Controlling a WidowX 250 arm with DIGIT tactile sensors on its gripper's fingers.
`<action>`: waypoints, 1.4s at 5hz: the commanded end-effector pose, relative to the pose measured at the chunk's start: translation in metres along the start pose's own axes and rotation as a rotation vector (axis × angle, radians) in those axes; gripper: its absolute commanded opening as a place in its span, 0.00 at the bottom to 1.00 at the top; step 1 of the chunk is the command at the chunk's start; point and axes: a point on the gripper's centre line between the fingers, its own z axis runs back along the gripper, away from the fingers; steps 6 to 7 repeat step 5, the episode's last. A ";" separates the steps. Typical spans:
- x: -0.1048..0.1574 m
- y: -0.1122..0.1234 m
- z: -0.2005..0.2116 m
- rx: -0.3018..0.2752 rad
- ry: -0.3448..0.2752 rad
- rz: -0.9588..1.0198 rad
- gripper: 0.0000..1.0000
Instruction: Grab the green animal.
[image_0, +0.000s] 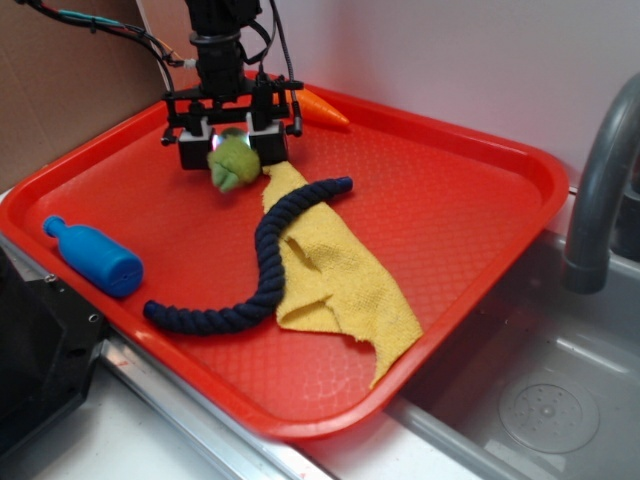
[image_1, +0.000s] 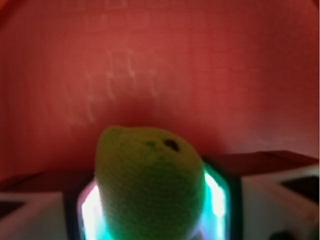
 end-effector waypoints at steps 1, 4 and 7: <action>-0.021 0.056 0.112 -0.111 -0.229 -0.208 0.00; -0.070 0.046 0.172 -0.126 -0.414 -0.411 0.00; -0.065 0.044 0.164 -0.134 -0.408 -0.382 0.00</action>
